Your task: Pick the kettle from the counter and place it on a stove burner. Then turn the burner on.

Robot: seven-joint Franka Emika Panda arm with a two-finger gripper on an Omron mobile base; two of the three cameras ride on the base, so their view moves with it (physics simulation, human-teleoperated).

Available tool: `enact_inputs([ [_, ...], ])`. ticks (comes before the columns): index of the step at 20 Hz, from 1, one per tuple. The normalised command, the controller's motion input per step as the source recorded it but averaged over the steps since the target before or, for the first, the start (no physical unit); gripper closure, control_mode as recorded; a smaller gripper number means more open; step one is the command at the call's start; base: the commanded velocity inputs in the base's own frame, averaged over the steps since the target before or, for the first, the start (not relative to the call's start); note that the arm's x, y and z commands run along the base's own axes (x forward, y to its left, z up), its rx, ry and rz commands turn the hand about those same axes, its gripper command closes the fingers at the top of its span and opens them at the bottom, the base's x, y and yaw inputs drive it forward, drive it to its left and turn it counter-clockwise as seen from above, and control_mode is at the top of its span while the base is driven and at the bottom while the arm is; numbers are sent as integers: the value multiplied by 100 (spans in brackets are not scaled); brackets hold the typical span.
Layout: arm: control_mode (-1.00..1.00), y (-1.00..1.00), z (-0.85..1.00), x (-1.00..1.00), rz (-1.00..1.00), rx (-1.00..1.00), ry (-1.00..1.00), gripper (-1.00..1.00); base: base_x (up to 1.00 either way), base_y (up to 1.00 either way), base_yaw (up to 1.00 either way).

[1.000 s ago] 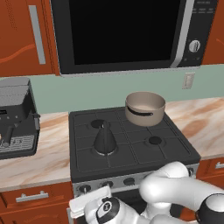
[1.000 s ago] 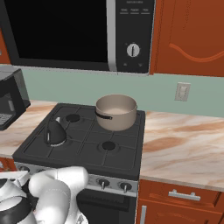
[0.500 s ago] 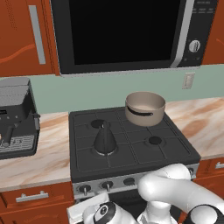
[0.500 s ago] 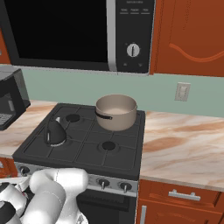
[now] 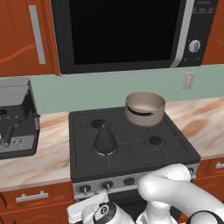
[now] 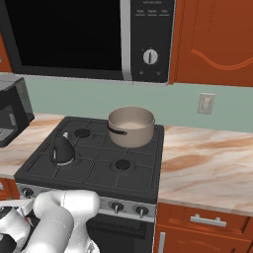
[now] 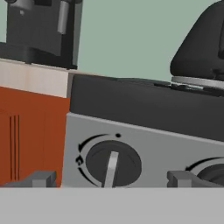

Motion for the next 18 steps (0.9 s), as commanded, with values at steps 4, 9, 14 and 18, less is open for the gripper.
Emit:
enact_inputs([
  [4,-100,-8,0,8,-1,0,0,-100,0,0,0],
  [9,-100,-4,0,8,0,0,0,-100,0,0,0],
  [14,-100,0,0,19,0,0,0,-100,0,0,0],
  [18,-100,0,0,28,0,0,0,-100,0,0,0],
])
